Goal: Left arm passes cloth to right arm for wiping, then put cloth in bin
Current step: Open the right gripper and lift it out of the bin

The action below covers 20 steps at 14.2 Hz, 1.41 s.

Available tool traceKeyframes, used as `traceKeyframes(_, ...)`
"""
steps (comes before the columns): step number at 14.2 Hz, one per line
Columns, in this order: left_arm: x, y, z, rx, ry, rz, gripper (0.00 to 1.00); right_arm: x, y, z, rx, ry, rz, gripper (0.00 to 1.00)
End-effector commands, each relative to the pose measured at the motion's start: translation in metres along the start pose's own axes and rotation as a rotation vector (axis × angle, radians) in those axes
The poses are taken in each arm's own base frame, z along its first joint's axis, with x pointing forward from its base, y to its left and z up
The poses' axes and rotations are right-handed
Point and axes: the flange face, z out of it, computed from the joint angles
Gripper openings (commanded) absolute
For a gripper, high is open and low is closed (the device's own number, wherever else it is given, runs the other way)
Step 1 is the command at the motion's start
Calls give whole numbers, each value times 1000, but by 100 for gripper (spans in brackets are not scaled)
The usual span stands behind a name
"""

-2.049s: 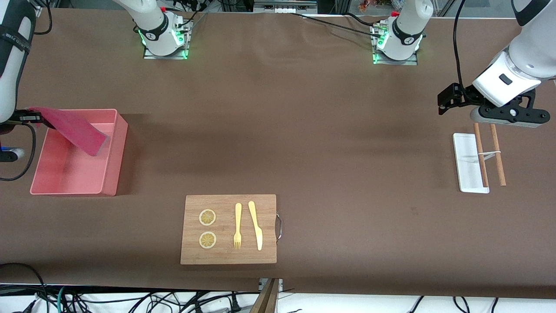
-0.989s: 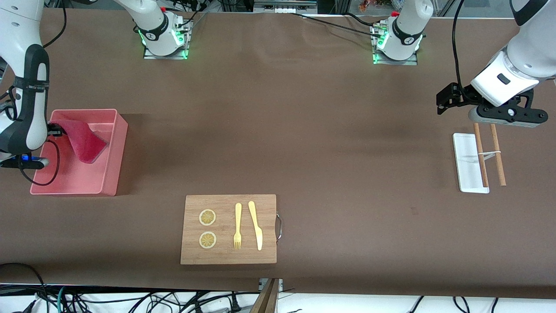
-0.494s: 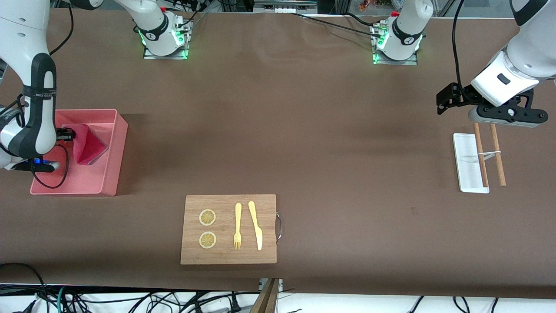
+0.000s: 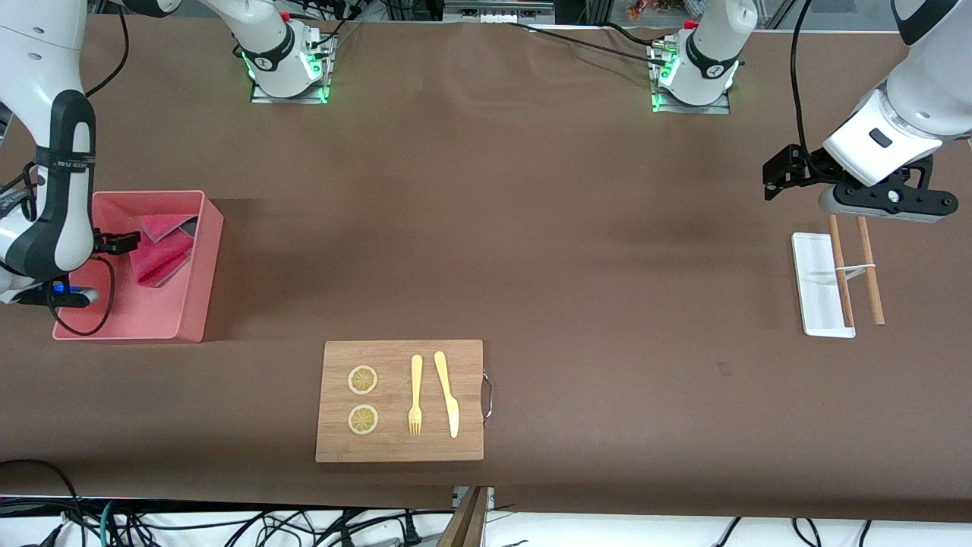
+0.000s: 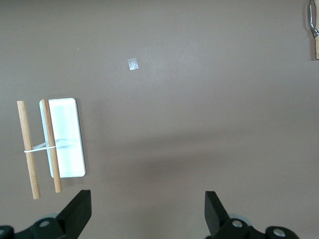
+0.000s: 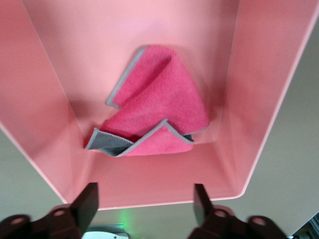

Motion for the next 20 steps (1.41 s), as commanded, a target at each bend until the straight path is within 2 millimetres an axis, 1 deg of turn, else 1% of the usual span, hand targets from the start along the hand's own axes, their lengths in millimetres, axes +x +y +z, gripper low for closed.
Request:
traceKeyframes(1,-2,3,-7,5,0,5,100,-9,-15,-35,16,66,-41,99)
traceKeyframes(2,-1,4,-8,7,2,0,100,-9,-28,-44,20,90,-64,99)
traceKeyframes(3,-2,16,-11,11,7,23,100,-17,-43,-63,30,128,-90,99)
traceKeyframes(4,-3,23,-11,12,0,38,100,-26,-55,-81,38,163,-108,99)
traceKeyframes(6,-3,26,-10,9,-6,50,100,-49,-83,-116,61,230,-113,99)
traceKeyframes(7,-3,29,-8,19,-7,57,100,-63,-100,-132,65,256,-138,99)
traceKeyframes(8,-2,34,-7,22,-7,67,100,-82,-120,-154,76,298,-177,99)
traceKeyframes(9,-3,35,-6,21,-10,71,100,-101,-140,-174,70,338,-225,99)
traceKeyframes(11,-2,37,-4,19,-15,74,100,-141,-158,-209,63,414,-288,99)
traceKeyframes(12,-1,44,-1,20,-19,85,100,-160,-158,-224,64,453,-296,99)
traceKeyframes(13,-2,53,-1,22,-20,98,100,-176,-154,-236,63,485,-290,99)
traceKeyframes(15,-4,52,1,23,-32,102,100,-203,-147,-255,53,537,-288,99)
traceKeyframes(16,-3,48,1,22,-35,92,100,-209,-147,-255,30,528,-288,99)
traceKeyframes(18,-3,41,1,20,-36,79,100,-206,-141,-252,-35,512,-275,99)
traceKeyframes(19,-2,38,1,19,-36,74,100,-207,-144,-250,-38,498,-274,99)
traceKeyframes(20,-3,36,2,16,-38,69,100,-210,-152,-250,-31,488,-273,99)
